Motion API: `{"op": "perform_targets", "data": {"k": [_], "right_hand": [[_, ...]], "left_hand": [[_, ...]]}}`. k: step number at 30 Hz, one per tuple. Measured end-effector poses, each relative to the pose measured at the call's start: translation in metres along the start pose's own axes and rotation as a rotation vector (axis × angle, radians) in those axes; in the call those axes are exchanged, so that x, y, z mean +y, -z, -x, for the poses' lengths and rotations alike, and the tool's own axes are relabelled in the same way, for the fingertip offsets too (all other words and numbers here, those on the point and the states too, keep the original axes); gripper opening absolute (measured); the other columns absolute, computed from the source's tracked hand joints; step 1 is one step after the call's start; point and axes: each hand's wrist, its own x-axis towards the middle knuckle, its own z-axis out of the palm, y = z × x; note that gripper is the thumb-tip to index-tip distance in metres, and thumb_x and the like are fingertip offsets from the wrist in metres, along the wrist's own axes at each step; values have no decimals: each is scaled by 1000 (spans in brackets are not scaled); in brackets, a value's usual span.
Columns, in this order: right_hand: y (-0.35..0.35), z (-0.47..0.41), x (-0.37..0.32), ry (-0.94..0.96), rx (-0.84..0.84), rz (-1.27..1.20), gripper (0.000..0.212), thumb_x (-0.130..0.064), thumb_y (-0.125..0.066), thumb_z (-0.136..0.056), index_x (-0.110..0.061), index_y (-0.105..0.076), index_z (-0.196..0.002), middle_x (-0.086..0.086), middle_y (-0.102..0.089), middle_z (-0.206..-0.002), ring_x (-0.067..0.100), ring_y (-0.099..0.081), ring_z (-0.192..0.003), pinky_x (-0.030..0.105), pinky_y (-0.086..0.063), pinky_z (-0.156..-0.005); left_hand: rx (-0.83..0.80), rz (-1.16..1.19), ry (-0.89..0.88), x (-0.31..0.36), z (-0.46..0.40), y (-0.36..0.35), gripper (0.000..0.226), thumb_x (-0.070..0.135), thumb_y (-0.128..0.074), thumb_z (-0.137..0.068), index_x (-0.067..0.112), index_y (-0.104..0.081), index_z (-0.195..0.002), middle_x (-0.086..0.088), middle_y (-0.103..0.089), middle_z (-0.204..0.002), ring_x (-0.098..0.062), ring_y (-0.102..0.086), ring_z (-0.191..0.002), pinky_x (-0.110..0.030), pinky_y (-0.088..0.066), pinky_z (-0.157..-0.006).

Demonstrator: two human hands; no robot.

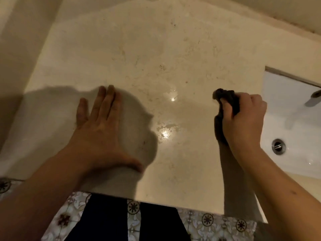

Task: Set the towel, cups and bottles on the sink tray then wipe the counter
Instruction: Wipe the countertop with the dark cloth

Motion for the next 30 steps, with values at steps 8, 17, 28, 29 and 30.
{"op": "perform_targets", "data": {"k": [8,17,28,29,30], "right_hand": [[15,-40,-30,-204,227,-362,39,-45,-56,-96,-19,-62,-125,-3,-60,-117,17,-56,-113,29,-48,-95],[-62,-38,-135,268,-72,-203,38,-44,-57,-98,-10,-71,-106,7,-54,-98,25,-46,-94,36,-43,-82],[-63,93,-165,450,-163,-343,19,-24,-72,-92,-5,-76,-90,13,-63,-88,31,-52,-81,43,-46,-67],[-62,100,-160,462,-163,-331,19,-23,-72,-91,-5,-76,-93,13,-63,-89,31,-51,-81,43,-45,-67],[-60,106,-153,484,-167,-308,20,-24,-72,-91,-5,-76,-96,13,-63,-90,31,-51,-81,43,-45,-68]], "left_hand": [[15,79,168,5,27,-4,175,111,-35,-19,19,29,-152,1,34,-161,-25,34,-147,-59,13,-118],[32,-1,232,11,27,-15,179,112,-30,-13,12,11,-156,-8,14,-166,-34,22,-151,-69,3,-115],[61,61,255,7,28,-35,153,102,-36,-32,24,20,-151,1,23,-161,-29,27,-148,-67,3,-117],[68,77,246,7,32,-37,153,100,-36,-32,23,19,-152,0,23,-162,-29,28,-148,-67,4,-117],[78,88,228,7,35,-39,155,102,-36,-31,22,17,-153,-2,22,-163,-29,29,-148,-66,5,-117]]}}
